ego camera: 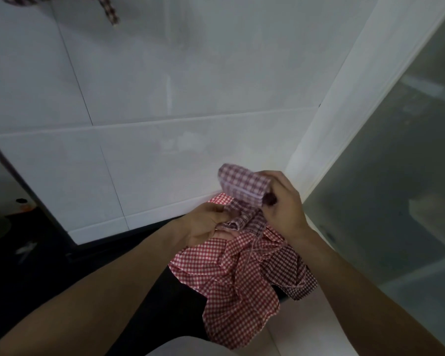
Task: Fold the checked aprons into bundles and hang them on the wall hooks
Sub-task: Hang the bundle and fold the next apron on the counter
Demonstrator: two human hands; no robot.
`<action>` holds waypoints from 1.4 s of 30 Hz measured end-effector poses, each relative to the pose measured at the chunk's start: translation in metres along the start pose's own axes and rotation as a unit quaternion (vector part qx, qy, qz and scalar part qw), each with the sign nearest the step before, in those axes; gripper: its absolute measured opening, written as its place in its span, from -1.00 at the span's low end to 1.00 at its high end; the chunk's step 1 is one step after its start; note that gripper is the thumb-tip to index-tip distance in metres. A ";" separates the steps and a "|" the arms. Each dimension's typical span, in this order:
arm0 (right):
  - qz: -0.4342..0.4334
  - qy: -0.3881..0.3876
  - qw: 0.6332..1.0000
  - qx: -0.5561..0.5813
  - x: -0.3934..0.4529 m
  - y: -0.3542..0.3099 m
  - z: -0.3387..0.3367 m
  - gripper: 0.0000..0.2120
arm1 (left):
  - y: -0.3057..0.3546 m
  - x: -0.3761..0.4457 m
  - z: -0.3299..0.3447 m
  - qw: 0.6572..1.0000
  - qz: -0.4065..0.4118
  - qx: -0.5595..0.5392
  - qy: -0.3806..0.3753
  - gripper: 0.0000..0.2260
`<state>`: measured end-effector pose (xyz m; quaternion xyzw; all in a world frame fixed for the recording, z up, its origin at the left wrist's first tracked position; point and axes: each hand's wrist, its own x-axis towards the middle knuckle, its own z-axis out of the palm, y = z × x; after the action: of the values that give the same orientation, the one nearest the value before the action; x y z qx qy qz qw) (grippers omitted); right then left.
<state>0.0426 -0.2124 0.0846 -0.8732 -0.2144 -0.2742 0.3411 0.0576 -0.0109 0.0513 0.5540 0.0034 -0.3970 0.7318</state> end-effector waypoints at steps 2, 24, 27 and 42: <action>-0.085 -0.030 0.995 -0.053 -0.002 0.007 0.004 -0.57 | 0.004 0.000 -0.001 1.000 0.019 0.008 0.000 -0.68; 0.188 -0.048 0.980 0.047 -0.002 -0.006 0.012 -0.74 | 0.019 -0.013 -0.023 0.986 0.073 -0.142 0.038 -0.43; 0.296 -0.062 0.942 0.144 0.006 -0.005 0.006 -0.92 | 0.016 -0.017 -0.025 0.988 0.059 -0.145 0.015 -0.42; 0.261 -0.089 0.942 0.193 0.014 -0.024 -0.022 -0.87 | -0.002 -0.023 -0.019 0.940 0.098 -0.327 -0.002 -0.65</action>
<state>0.0328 -0.2090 0.1185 -0.8368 -0.0568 -0.0503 0.5422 0.0486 0.0173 0.0524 0.2814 0.0773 -0.3019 0.9076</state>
